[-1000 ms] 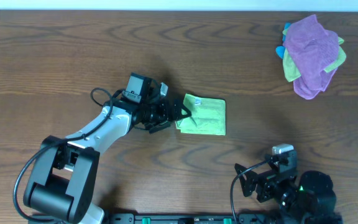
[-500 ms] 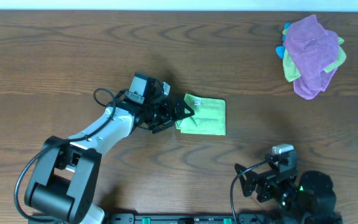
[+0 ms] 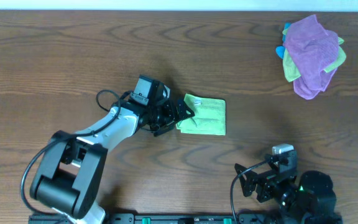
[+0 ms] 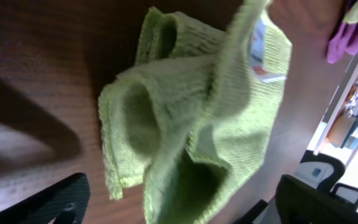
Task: Fold the cloth
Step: 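Grasp the folded green cloth's left edge with the left gripper, then lift the folded cloth with the left gripper and carry it to the upper left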
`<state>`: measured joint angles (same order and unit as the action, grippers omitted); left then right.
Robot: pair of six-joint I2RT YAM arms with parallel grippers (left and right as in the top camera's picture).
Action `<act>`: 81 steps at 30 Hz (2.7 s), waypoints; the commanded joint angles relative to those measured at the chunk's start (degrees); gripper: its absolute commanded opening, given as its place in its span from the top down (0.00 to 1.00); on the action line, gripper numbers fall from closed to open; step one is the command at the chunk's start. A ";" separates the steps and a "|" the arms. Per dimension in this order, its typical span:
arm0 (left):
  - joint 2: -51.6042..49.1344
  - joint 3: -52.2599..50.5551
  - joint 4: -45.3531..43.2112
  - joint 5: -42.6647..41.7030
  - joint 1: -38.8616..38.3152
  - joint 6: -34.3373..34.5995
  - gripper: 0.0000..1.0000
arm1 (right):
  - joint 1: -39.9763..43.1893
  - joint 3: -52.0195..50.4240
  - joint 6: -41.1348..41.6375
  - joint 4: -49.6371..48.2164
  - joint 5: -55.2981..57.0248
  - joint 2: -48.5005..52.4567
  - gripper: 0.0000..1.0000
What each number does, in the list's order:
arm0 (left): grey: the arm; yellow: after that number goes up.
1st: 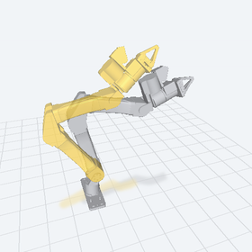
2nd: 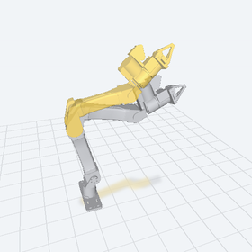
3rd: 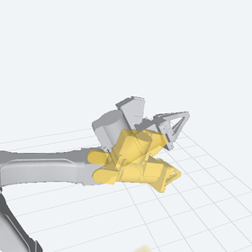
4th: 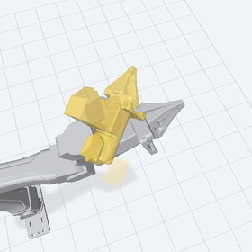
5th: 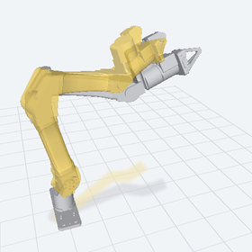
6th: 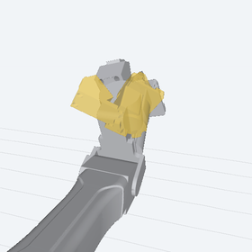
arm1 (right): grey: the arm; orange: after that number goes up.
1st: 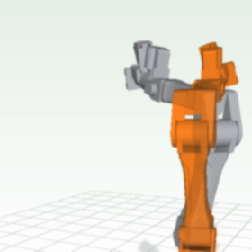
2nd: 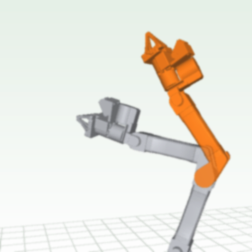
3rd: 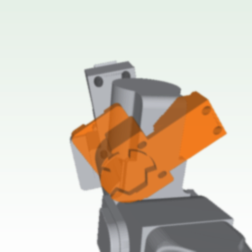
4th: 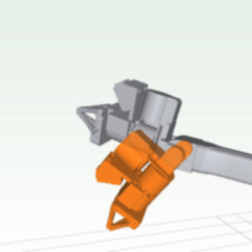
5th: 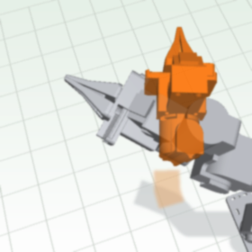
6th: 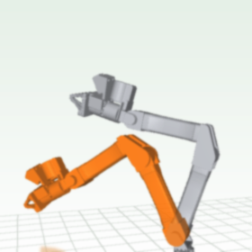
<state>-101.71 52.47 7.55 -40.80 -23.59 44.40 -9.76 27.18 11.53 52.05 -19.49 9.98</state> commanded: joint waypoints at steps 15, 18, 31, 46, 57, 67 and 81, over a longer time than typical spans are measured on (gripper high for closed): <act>-3.96 -0.63 -8.63 1.03 -5.81 7.52 0.17 | 0.42 -0.35 0.63 0.09 0.20 -0.48 0.01; -3.96 -0.63 -8.61 2.34 -5.88 7.41 0.25 | 0.42 -0.35 0.63 0.07 0.20 -0.48 0.01; -10.21 -0.63 -10.03 0.59 -8.81 6.62 0.30 | 0.42 -0.35 0.63 0.07 0.20 -0.48 0.01; -11.10 -0.63 -17.77 -0.76 -8.81 1.64 0.95 | 0.42 -0.35 0.63 0.09 0.20 -0.48 0.01; -10.88 4.79 -21.59 -8.52 -1.88 0.90 0.94 | 0.42 -0.35 0.63 0.09 0.20 -0.48 0.01; -10.86 21.86 -9.33 -12.66 10.49 1.03 0.94 | 0.42 -0.35 0.63 0.09 0.20 -0.48 0.01; -10.88 35.74 -4.59 -7.78 24.13 0.81 0.94 | 0.42 -0.35 0.63 0.09 0.20 -0.48 0.01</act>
<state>-112.20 86.19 2.63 -50.30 -1.19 46.41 -9.76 27.14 11.55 52.05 -19.51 9.96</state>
